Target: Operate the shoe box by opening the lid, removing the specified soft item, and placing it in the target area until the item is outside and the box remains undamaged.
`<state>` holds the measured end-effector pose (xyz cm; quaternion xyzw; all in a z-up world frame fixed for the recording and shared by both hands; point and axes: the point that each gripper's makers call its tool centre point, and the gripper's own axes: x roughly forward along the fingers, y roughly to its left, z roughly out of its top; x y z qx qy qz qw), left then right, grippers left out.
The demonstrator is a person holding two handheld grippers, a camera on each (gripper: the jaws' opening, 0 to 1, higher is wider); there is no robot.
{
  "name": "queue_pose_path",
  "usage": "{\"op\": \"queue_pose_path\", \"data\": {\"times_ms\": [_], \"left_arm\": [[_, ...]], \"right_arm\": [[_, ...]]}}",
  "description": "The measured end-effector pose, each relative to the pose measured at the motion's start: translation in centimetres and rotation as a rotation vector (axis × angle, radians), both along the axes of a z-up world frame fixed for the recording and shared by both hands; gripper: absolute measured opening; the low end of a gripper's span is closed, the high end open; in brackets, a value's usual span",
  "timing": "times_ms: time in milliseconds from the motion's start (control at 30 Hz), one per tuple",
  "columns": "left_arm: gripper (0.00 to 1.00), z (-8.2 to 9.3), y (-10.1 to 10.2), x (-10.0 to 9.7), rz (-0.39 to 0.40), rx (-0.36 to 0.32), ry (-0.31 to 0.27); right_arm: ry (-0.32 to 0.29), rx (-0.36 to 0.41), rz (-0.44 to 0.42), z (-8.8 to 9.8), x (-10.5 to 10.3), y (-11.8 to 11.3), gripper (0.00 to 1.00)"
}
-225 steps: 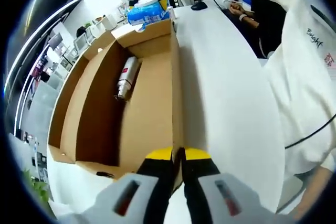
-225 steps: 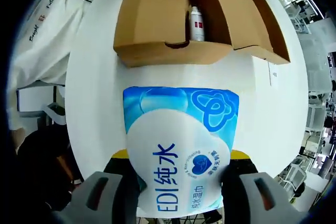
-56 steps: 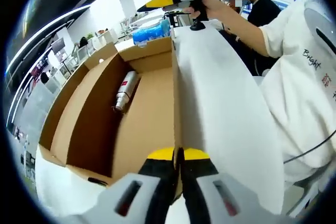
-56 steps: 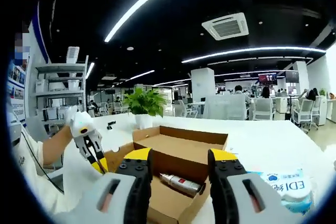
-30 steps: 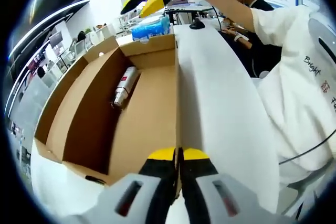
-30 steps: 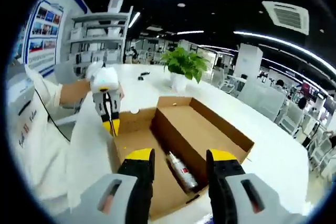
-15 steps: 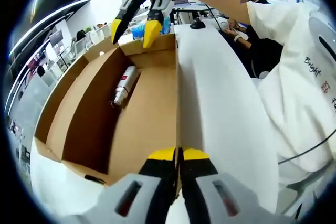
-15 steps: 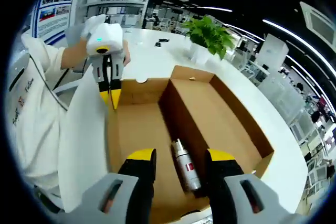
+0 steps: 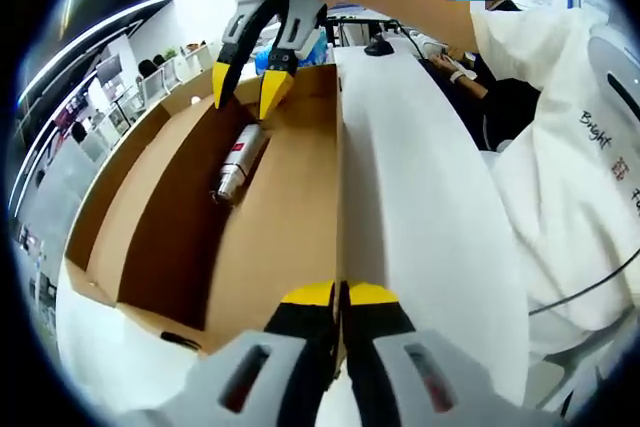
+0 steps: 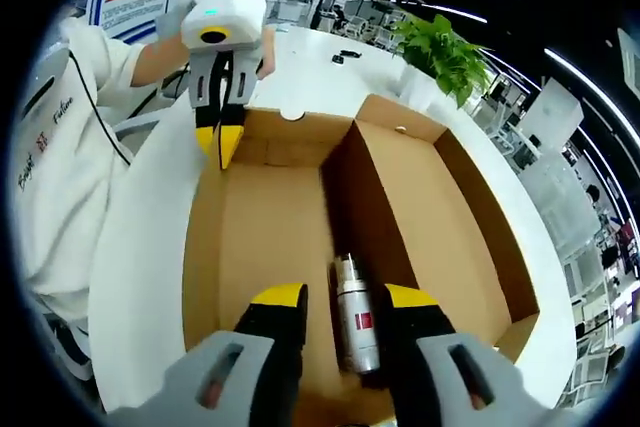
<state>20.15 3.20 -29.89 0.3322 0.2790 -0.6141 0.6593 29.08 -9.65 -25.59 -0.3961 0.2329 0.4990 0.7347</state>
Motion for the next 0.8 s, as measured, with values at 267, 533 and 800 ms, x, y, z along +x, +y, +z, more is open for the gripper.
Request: {"op": "queue_pose_path", "data": {"times_ms": [267, 533, 800], "left_arm": [[0.02, 0.0, 0.0, 0.0, 0.001, 0.002, 0.004], [0.02, 0.0, 0.0, 0.0, 0.003, 0.001, -0.004], [0.02, 0.0, 0.0, 0.0, 0.003, 0.0, 0.002]], "right_arm": [[0.002, 0.027, -0.04, 0.1, 0.4, 0.3, 0.3], [0.024, -0.064, -0.089, -4.8, 2.2, 0.1, 0.29], [0.018, -0.046, -0.098, -4.5, 2.4, 0.4, 0.28]]}}
